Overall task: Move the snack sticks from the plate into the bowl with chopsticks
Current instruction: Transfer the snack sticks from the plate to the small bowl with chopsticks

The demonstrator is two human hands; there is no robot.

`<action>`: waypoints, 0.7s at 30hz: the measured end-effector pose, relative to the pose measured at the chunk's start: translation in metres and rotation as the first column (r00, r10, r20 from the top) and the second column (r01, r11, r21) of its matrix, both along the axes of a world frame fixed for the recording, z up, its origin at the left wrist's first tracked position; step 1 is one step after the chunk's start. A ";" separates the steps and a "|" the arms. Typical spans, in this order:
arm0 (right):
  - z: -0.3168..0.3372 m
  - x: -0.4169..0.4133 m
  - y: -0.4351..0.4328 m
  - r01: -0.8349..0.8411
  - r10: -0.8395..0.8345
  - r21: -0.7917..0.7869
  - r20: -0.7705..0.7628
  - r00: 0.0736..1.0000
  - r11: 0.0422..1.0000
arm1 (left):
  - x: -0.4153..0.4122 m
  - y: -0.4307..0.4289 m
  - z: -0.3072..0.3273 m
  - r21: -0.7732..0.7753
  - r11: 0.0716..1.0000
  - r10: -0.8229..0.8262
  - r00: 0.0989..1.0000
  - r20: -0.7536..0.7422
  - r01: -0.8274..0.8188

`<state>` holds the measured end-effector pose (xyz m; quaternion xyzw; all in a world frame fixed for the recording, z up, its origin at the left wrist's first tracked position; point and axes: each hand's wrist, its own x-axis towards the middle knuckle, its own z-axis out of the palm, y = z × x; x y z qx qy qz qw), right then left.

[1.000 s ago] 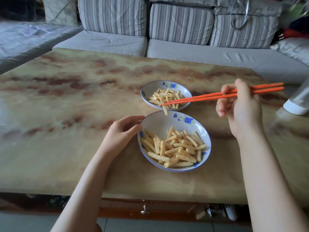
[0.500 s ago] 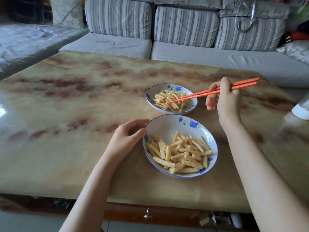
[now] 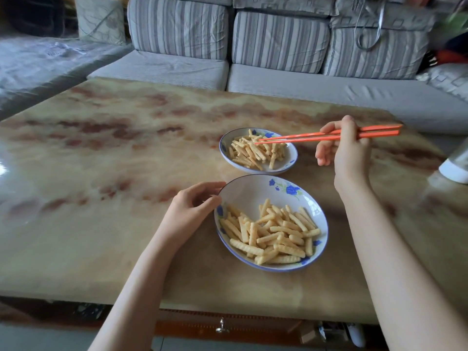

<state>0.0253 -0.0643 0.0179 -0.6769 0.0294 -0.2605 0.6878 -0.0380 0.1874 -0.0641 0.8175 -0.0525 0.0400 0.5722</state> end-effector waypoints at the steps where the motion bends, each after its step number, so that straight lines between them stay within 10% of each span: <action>1: 0.001 -0.005 -0.002 -0.011 0.011 0.000 -0.001 1.000 1.000 | 0.000 0.000 0.000 -0.002 1.000 -0.001 1.000 0.002 0.001; 21: 0.026 -0.052 -0.034 -0.238 0.188 -0.312 -0.184 0.965 0.920 | -0.001 0.001 0.001 0.016 1.000 0.004 1.000 0.000 -0.004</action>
